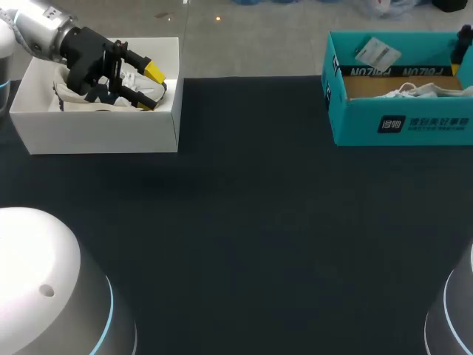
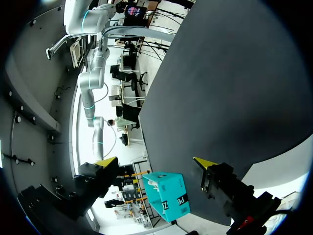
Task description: Take the shoe out of the shoebox, open the shoe tongue, remove and reinsert the insole, then place the shoe into the shoebox
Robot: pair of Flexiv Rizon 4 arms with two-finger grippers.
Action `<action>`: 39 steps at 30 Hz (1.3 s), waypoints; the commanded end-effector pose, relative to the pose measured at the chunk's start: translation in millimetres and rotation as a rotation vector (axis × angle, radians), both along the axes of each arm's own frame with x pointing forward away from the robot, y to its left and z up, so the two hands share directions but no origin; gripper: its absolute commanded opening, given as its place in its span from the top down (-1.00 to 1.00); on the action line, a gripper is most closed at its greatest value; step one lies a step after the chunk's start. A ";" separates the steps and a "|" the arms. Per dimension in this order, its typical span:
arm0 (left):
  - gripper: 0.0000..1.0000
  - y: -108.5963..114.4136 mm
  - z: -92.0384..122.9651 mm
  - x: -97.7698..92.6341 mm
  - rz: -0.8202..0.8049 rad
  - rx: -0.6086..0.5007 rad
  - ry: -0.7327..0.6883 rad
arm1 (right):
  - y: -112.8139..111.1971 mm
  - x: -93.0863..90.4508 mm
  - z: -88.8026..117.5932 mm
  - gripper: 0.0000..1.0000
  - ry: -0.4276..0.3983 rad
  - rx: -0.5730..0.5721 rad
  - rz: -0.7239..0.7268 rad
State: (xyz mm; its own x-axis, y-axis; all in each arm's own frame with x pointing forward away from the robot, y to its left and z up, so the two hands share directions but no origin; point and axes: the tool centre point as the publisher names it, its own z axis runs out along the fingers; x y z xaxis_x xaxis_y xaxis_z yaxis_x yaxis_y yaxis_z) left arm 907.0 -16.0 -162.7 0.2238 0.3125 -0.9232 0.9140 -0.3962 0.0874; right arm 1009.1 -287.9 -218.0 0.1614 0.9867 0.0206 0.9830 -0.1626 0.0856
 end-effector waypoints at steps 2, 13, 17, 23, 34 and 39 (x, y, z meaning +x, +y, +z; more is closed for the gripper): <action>-1.00 7.7 0.3 14.4 0.000 0.076 -0.028 | 0.4 -5.5 -1.1 -1.00 -0.036 -0.005 -0.001; -1.00 76.9 13.0 53.7 0.002 0.405 -0.002 | 0.4 -5.5 -1.1 -1.00 -0.036 -0.005 -0.001; -1.00 103.3 7.5 67.5 0.056 0.523 0.010 | 0.4 -5.5 -1.1 -1.00 -0.036 -0.005 -0.001; -1.00 142.7 -3.2 95.1 0.111 0.755 0.027 | 0.4 -5.5 -1.1 -1.00 -0.036 -0.005 -0.001; -1.00 193.1 -30.0 128.1 0.132 1.096 0.019 | 0.4 -5.5 -1.1 -1.00 -0.036 -0.005 -0.001; -1.00 197.3 -33.9 128.8 0.144 1.103 0.071 | 0.4 -5.5 -1.1 -1.00 -0.036 -0.005 -0.001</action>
